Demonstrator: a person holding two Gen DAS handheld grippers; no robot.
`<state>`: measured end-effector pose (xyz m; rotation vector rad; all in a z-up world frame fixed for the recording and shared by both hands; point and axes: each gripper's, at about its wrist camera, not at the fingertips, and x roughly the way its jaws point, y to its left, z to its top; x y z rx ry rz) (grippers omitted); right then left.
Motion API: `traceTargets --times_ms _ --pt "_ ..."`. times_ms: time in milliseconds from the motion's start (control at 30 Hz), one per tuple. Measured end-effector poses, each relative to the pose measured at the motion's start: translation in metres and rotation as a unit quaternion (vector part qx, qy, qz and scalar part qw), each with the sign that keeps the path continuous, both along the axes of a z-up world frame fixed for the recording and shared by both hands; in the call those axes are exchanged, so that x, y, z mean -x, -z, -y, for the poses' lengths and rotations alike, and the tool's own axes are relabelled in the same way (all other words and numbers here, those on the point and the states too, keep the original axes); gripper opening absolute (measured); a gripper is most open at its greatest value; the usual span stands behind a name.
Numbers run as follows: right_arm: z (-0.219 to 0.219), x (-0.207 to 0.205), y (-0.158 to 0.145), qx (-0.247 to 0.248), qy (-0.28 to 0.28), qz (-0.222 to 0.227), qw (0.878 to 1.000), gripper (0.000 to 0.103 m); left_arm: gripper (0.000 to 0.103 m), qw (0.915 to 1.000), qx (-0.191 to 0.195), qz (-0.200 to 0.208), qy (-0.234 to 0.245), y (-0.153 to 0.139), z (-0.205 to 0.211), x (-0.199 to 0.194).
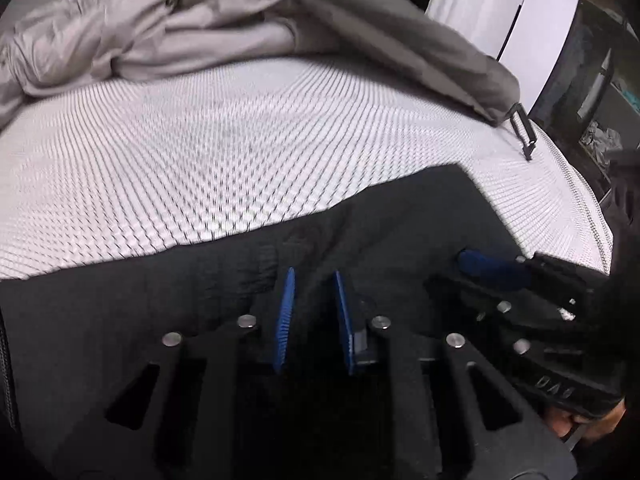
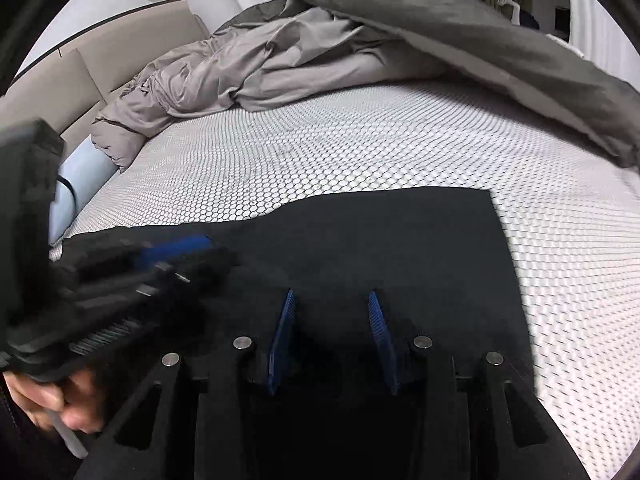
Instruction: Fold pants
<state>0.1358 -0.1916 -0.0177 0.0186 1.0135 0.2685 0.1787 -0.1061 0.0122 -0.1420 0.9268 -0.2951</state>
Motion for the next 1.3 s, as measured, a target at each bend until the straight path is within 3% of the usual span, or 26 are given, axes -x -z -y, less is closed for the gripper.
traceTargets --times_ms 100,133,167,267,367,533,733,800,867,967,1100,1300 --pt "0.01 -0.008 0.011 0.057 0.023 -0.003 0.998 0.039 0.014 0.9995 0.03 0.001 0.008 0.0 -0.01 0.0" --pt "0.019 -0.007 0.011 0.067 0.039 -0.002 0.997 0.039 0.007 0.9995 0.03 0.001 0.007 0.001 -0.014 0.0" --pt "0.027 -0.008 0.01 0.066 0.055 -0.003 0.996 0.037 0.002 0.9995 0.033 0.0 0.004 0.003 -0.018 0.0" --pt "0.038 -0.008 0.006 0.039 0.066 0.0 0.997 0.032 0.001 0.9988 0.048 0.0 -0.004 0.003 -0.027 0.002" --pt "0.024 -0.003 0.001 0.071 0.052 0.014 0.996 0.033 0.001 0.9992 0.036 0.007 -0.017 0.002 -0.031 0.008" --pt "-0.008 -0.006 -0.007 0.047 0.004 0.03 0.998 0.034 0.001 0.9995 0.019 0.014 -0.019 0.002 -0.027 0.008" --pt "-0.049 -0.02 0.012 0.039 -0.041 0.01 0.998 0.035 0.001 0.9994 0.027 0.01 -0.021 0.005 -0.03 0.007" --pt "-0.046 -0.028 0.017 0.069 -0.018 0.007 0.997 0.035 0.001 0.9993 0.029 0.008 -0.021 0.006 -0.029 0.006" --pt "-0.034 -0.032 0.019 0.153 0.045 0.022 0.987 0.037 0.001 0.9993 0.029 0.007 -0.021 0.006 -0.028 0.006" --pt "-0.002 -0.033 0.015 0.198 0.118 0.025 0.973 0.037 0.001 0.9994 0.028 0.006 -0.02 0.005 -0.029 0.007" --pt "0.013 -0.018 -0.007 0.107 0.096 0.038 0.989 0.037 0.001 0.9994 0.025 0.01 -0.021 0.003 -0.029 0.009" --pt "-0.022 0.021 -0.023 0.024 -0.023 0.022 0.999 0.041 0.002 0.9989 0.029 0.033 -0.017 -0.019 -0.032 0.042"
